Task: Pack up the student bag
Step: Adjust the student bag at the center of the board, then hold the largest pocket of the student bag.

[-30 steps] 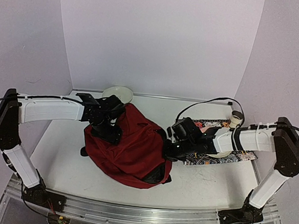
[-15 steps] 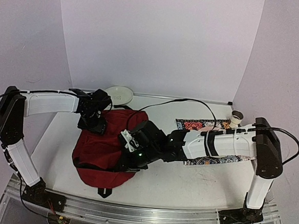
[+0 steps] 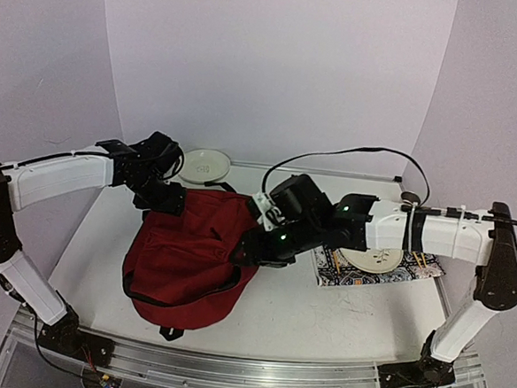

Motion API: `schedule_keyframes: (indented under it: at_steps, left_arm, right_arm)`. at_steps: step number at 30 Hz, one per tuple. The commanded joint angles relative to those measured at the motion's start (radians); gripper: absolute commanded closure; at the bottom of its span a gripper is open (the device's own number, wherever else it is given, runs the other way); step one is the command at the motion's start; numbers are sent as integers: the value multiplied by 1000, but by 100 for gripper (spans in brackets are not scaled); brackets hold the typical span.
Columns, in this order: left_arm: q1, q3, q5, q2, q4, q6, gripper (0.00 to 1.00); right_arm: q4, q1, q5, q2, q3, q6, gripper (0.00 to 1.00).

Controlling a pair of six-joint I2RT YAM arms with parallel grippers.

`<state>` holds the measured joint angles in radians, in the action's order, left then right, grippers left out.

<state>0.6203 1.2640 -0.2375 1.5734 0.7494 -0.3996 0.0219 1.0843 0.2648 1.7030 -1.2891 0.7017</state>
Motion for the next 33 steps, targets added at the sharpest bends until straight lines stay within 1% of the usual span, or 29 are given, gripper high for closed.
schedule_keyframes:
  at_steps: [1,6,12,18,21,22,24,27,29,31,33]
  left_arm:
    - [52,52,96,-100,-25,-44,29]
    - [169,58,104,-139,-22,-102,34]
    - [244,52,152,-157,-26,-181,41]
    - [311,48,148,-146,-25,-244,41]
    - [353,44,134,-130,-27,-277,42]
    - [366,42,127,-123,-28,-288,42]
    - [389,41,117,-110,-30,-308,42]
    - [413,44,107,-91,-35,-325,44]
    - [427,46,105,-77,-39,-336,45]
    - [436,46,107,-66,-42,-344,47]
    - [446,40,107,-54,-45,-356,48]
  right_arm:
    - [70,-73,-91,-34,34,29,49]
    - [72,-85,-79,34,-12,43,47]
    - [70,-85,-40,107,-38,51,47]
    - [60,-85,0,164,-56,61,46]
    - [59,-85,-5,178,-46,74,48]
    - [56,-85,-10,179,-38,76,50]
    - [32,-85,-10,175,-14,81,59]
    - [-11,-85,0,164,26,91,78]
    - [-68,-84,9,152,59,98,89]
    - [-124,-85,23,143,93,112,96]
    - [-182,-86,40,136,128,134,100]
